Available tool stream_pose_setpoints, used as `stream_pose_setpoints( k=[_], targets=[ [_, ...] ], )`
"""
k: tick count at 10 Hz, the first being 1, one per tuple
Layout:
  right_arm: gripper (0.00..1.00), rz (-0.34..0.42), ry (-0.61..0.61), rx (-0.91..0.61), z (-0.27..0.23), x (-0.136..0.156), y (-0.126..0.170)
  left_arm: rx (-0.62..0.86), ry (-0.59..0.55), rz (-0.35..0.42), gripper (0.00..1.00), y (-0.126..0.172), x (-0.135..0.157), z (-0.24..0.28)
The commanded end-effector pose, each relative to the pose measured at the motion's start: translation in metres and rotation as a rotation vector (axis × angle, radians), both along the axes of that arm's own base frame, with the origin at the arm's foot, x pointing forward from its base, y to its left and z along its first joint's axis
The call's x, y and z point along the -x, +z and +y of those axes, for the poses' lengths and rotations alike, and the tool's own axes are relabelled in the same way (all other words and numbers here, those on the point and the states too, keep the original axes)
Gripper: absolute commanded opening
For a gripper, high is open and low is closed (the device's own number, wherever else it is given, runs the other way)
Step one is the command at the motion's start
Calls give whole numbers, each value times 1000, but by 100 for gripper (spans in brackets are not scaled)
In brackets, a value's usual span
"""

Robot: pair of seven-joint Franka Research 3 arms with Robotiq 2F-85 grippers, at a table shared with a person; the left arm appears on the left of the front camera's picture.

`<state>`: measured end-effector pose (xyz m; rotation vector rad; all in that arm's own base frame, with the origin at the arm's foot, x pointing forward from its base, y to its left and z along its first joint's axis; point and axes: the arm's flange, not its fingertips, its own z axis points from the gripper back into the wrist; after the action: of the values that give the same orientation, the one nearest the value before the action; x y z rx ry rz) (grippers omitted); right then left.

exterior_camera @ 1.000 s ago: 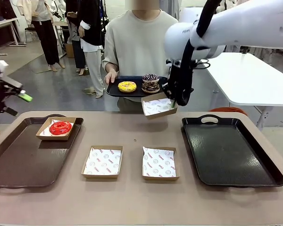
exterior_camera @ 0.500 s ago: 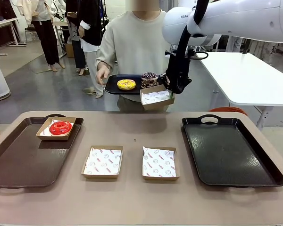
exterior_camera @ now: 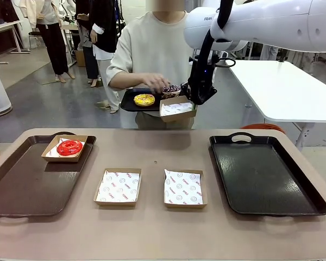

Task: Individually package the donuts and arrange them on the tray.
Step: Place the picked Paper togo box on the Handle tray while simultaneously picking up another Paper togo box from the table with the other hand.

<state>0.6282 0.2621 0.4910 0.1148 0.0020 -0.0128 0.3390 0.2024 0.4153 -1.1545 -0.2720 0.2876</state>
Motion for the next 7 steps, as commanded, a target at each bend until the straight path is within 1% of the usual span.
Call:
stream_pose_setpoints(
  k=[1, 2, 3, 7],
  targets=[
    [0, 12, -24, 10, 7, -8, 5, 32, 30, -3, 100, -6, 4, 5],
    [0, 12, 0, 21, 3, -9, 0, 11, 24, -10, 100, -7, 2, 3],
    [0, 0, -2, -1, 2, 0, 2, 5, 14, 6, 100, -3, 3, 4],
    [0, 0, -2, -1, 2, 0, 2, 5, 14, 6, 100, -3, 3, 4]
  ],
)
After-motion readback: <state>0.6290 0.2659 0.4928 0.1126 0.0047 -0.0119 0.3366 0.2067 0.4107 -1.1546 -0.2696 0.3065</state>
